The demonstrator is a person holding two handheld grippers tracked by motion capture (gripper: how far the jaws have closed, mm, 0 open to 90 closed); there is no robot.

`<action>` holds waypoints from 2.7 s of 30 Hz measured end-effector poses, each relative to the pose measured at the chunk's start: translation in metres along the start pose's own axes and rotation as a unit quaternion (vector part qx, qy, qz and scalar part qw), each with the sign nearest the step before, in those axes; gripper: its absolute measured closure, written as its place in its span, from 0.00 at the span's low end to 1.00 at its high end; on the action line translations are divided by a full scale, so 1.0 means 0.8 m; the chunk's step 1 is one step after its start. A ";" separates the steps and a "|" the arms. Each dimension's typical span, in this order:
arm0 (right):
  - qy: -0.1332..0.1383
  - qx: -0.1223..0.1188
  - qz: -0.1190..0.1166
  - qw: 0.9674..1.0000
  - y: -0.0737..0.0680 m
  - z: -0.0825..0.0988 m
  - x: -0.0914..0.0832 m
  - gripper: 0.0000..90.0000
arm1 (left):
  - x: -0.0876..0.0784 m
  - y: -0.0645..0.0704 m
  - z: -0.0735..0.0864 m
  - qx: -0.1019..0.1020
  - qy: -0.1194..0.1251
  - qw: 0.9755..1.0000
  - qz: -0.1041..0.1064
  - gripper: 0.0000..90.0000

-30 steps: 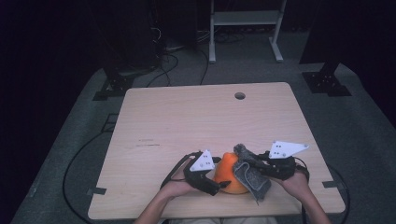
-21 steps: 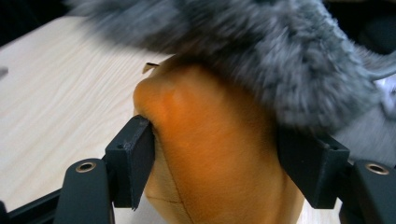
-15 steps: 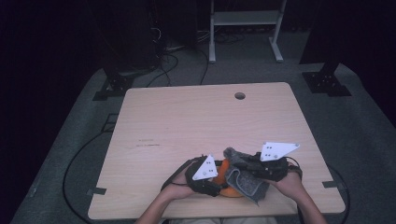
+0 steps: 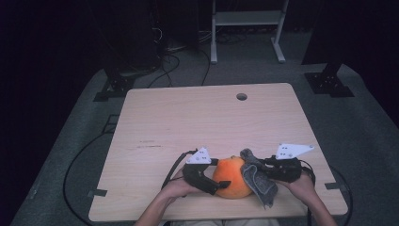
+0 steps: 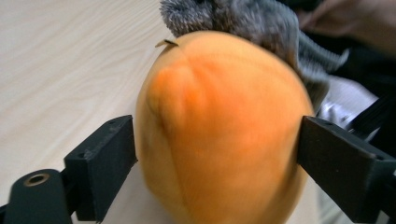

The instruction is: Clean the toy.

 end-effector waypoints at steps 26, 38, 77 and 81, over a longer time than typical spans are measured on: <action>-0.006 -0.025 -0.008 1.000 -0.027 -0.017 0.009 0.87 | 0.007 -0.012 -0.002 0.115 0.005 0.992 -0.041 0.30; 0.012 -0.065 0.001 0.998 -0.044 -0.044 0.033 0.87 | -0.006 -0.009 0.004 0.138 -0.022 0.989 -0.053 0.19; 0.017 -0.046 0.008 0.999 -0.027 -0.031 0.019 0.87 | -0.018 -0.006 0.000 0.148 -0.018 0.988 -0.037 0.37; 0.014 -0.017 0.018 1.000 -0.003 -0.012 0.011 0.87 | -0.019 -0.008 0.003 0.144 -0.016 0.989 -0.033 0.38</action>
Point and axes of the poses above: each handheld gripper's, and its own axes: x roughly forward along the jaws, z roughly out of its underside, y roughly to its right, the point moved 10 cm from there along x, roughly forward along the jaws
